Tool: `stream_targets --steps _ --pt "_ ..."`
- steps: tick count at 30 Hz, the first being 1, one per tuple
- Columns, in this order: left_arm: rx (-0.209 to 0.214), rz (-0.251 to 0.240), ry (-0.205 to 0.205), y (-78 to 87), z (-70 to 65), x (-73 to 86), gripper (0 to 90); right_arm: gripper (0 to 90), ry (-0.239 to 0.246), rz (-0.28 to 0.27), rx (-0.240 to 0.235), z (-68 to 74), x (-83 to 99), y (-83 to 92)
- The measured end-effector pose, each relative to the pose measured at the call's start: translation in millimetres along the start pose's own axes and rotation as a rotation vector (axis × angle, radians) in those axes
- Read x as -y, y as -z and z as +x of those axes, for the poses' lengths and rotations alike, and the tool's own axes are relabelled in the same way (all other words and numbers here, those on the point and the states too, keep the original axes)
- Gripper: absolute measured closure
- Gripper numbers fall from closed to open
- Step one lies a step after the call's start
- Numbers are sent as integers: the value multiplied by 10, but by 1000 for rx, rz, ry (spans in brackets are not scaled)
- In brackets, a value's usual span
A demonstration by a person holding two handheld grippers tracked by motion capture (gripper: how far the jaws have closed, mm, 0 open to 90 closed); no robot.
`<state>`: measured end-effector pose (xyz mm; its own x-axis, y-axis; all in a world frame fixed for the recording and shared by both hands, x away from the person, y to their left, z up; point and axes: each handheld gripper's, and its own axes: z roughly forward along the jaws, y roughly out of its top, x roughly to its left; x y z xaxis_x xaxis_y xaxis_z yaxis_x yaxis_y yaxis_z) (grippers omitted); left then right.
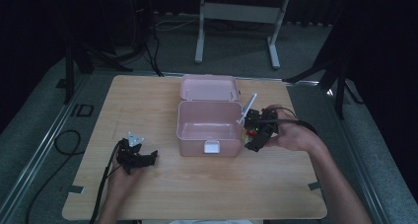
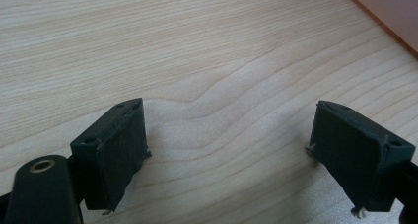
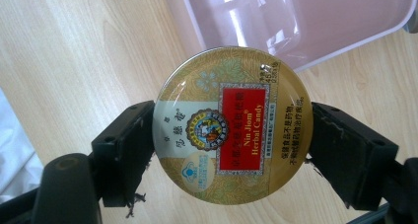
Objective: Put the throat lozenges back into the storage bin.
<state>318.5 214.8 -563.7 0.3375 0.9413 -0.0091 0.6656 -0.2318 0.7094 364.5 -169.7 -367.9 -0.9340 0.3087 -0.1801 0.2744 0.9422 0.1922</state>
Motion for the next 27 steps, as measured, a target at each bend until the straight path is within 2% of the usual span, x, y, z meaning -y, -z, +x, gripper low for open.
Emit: stream_targets --steps 13,27 --pt "0 0 0 0 0 0 147 205 -1 -1 7 -36 -71 14" --pt "0 1 0 0 1 -1 146 205 2 -5 7 -93 -211 -49"
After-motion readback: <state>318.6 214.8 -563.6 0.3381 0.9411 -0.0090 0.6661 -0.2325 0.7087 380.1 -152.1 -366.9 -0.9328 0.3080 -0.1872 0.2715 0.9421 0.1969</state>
